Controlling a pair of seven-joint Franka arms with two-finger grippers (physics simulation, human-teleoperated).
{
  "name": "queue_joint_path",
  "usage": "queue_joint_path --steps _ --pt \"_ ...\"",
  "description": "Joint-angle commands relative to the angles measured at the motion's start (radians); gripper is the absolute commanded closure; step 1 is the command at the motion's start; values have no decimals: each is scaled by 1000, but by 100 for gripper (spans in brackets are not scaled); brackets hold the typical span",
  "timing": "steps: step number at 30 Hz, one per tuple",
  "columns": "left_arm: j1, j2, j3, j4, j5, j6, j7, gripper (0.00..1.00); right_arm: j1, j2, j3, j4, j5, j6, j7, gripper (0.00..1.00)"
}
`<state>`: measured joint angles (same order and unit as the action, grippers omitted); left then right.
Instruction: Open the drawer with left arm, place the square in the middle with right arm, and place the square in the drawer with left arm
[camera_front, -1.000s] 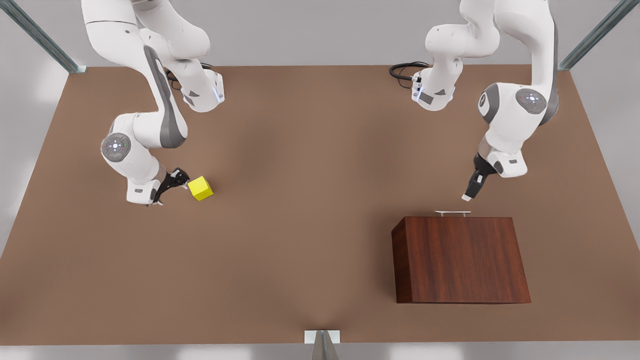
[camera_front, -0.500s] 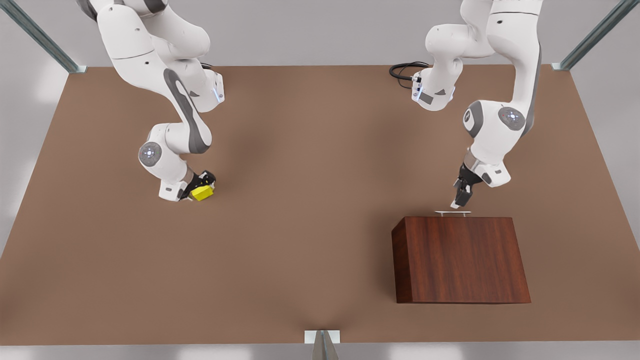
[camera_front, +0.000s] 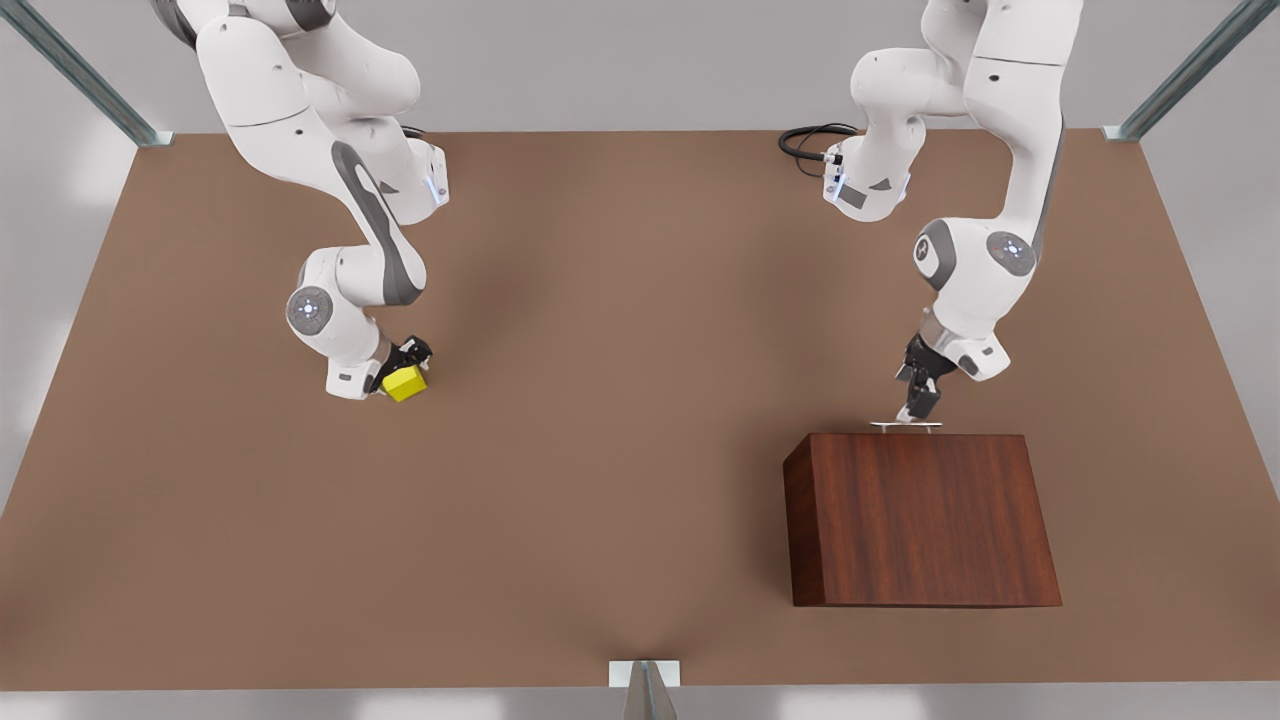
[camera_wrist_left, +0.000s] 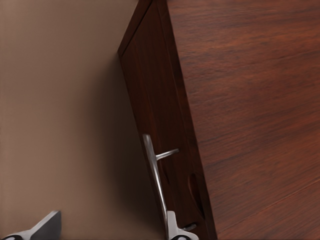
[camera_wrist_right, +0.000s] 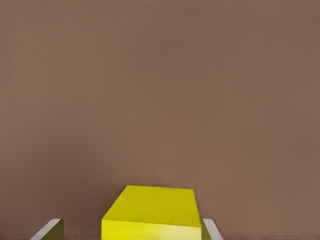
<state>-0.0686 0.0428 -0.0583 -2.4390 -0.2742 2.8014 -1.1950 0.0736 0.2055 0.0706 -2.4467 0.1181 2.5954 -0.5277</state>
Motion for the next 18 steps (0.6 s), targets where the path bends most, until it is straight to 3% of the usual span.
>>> queue_joint_path --steps 1,14,18 --pt "-5 2 0 0 -45 6 0 0 0 3 0 0 0 0 0 0" --pt "-5 57 0 9 -99 67 0 0 -2 23 -3 -41 -5 9 -3 0" --pt "-5 65 0 9 -99 67 0 0 0 26 -3 -57 -5 38 -3 22"
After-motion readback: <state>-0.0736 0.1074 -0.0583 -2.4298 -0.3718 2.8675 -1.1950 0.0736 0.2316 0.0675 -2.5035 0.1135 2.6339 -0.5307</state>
